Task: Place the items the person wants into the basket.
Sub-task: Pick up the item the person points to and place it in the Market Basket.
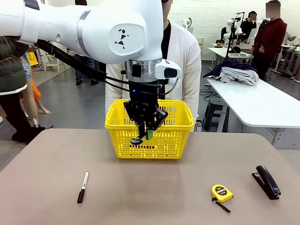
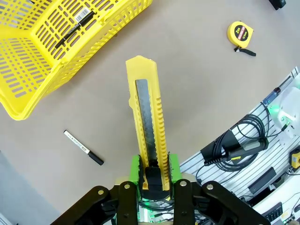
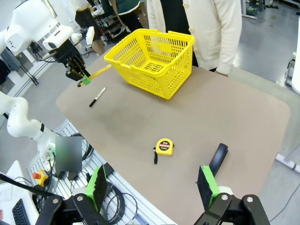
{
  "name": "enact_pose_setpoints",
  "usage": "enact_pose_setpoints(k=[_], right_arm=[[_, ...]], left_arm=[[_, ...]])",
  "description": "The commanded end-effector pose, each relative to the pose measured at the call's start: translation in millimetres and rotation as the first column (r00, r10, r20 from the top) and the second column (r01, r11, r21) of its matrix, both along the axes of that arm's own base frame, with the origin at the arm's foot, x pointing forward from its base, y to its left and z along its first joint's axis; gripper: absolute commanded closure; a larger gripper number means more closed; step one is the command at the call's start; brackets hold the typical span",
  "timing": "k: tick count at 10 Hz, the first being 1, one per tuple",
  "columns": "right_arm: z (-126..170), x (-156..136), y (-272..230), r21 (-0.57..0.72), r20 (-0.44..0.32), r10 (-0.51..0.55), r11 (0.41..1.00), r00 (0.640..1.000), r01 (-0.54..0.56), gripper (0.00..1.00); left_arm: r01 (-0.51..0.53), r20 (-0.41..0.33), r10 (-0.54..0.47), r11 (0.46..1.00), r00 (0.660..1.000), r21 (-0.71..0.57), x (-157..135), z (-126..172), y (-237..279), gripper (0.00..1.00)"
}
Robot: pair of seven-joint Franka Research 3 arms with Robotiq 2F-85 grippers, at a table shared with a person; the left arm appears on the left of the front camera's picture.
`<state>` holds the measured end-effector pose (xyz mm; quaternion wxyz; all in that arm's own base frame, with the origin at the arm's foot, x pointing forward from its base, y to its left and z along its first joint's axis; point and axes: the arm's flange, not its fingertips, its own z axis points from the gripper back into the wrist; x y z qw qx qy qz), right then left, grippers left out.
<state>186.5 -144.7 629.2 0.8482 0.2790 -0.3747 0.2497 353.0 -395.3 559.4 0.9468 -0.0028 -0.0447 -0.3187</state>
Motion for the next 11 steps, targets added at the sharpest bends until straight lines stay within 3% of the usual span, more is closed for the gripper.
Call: enact_pose_setpoints(k=[1,2,4,7,8,11], right_arm=[[-2,0,1,0.0,-0.002,0.003,1.0,1.0,-0.003,0.0],[-2,0,1,0.0,-0.002,0.003,1.0,1.0,-0.003,0.0],[-2,0,1,0.0,-0.002,0.003,1.0,1.0,-0.003,0.0],[-2,0,1,0.0,-0.002,0.003,1.0,1.0,-0.003,0.0],[-2,0,1,0.0,-0.002,0.003,1.0,1.0,-0.003,0.0],[-2,0,1,0.0,-0.002,0.003,1.0,1.0,-0.003,0.0]], left_arm=[[-0.002,0.003,0.002,1.0,1.0,0.002,0,1,1,0.82],[0.0,0.0,0.0,1.0,1.0,0.0,0,0,0,0.72],[0.201,0.112,-0.199,0.979,0.974,-0.009,47,47,22,0.72],[0.427,0.022,-0.432,0.897,0.901,0.111,112,72,48,0.72],[0.481,-0.028,-0.483,0.863,0.875,0.152,128,69,51,0.72],[0.565,-0.052,-0.571,0.788,0.819,0.246,161,45,41,0.72]])
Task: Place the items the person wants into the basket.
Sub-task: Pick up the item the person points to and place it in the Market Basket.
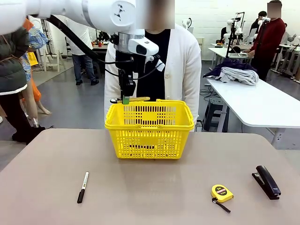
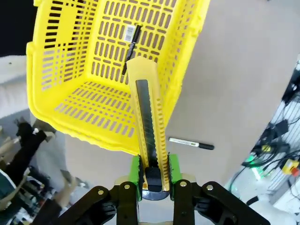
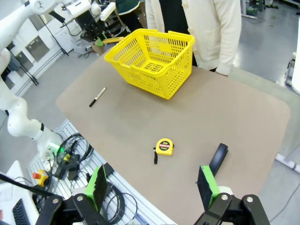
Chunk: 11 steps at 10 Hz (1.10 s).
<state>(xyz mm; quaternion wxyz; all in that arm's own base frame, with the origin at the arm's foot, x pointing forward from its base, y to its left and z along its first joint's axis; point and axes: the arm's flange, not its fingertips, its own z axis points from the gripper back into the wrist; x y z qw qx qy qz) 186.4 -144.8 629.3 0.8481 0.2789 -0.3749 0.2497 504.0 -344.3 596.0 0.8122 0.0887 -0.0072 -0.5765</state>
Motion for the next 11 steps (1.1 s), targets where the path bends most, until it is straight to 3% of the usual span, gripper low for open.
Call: enact_pose_setpoints(k=[1,4,11], right_arm=[[-3,0,1,0.0,-0.003,0.003,1.0,1.0,-0.003,0.0],[-3,0,1,0.0,-0.003,0.003,1.0,1.0,-0.003,0.0],[-3,0,1,0.0,-0.003,0.003,1.0,1.0,-0.003,0.0]], left_arm=[[0.045,0.034,-0.046,0.999,0.998,0.026,17,1,-12,0.72],[0.108,0.064,-0.106,0.994,0.992,-0.029,28,-9,-15,0.72],[0.073,0.059,-0.071,0.997,0.996,-0.019,27,-15,-18,0.72]])
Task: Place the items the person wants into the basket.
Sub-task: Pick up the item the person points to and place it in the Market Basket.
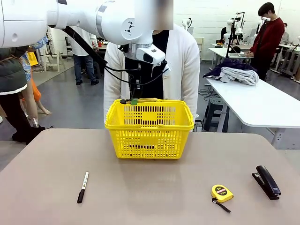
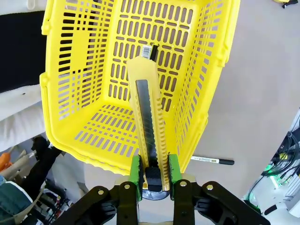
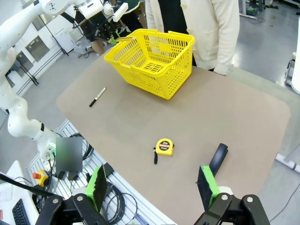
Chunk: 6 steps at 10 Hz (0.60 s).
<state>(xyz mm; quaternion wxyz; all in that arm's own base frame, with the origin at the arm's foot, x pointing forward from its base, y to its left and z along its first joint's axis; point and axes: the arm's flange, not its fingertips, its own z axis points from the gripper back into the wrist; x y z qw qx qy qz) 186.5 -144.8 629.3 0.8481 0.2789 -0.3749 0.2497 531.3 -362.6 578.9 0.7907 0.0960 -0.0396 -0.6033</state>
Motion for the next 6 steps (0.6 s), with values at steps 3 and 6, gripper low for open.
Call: enact_pose_setpoints(k=[3,6], right_arm=[[-3,0,1,0.0,-0.003,0.003,1.0,1.0,-0.003,0.0],[-3,0,1,0.0,-0.003,0.003,1.0,1.0,-0.003,0.0]], left_arm=[[0.0,0.0,0.0,1.0,1.0,0.0,0,0,0,0.72],[0.278,-0.073,-0.282,0.958,0.957,-0.069,52,-43,22,0.72]])
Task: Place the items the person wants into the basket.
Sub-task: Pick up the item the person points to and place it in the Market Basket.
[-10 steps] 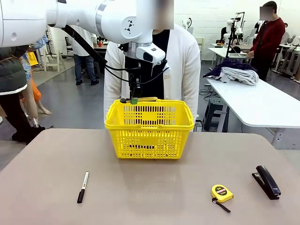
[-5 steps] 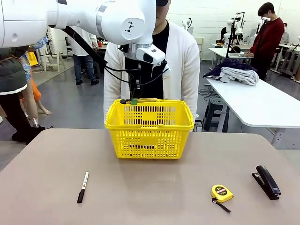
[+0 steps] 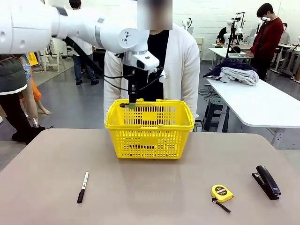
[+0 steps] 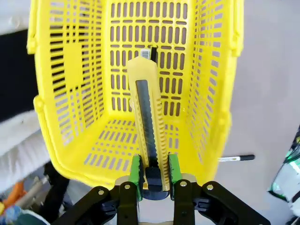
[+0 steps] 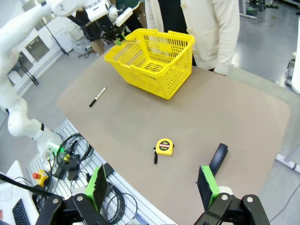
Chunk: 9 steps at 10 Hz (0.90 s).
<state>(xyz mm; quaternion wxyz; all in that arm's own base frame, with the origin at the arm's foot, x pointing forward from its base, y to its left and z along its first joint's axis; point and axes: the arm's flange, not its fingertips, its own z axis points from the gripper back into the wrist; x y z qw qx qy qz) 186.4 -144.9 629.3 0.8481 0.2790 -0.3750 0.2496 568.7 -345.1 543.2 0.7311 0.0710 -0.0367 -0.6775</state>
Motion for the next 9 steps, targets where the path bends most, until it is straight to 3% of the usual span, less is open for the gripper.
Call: enact_pose_setpoints(k=[1,9], right_arm=[[-3,0,1,-0.001,-0.003,0.003,1.0,1.0,-0.003,0.0],[-3,0,1,-0.001,-0.003,0.003,1.0,1.0,-0.003,0.0]], left_arm=[[0.127,-0.036,-0.128,0.991,0.991,-0.042,25,-20,3,0.72],[0.162,-0.147,-0.162,0.987,0.976,-0.009,56,-107,-32,0.72]])
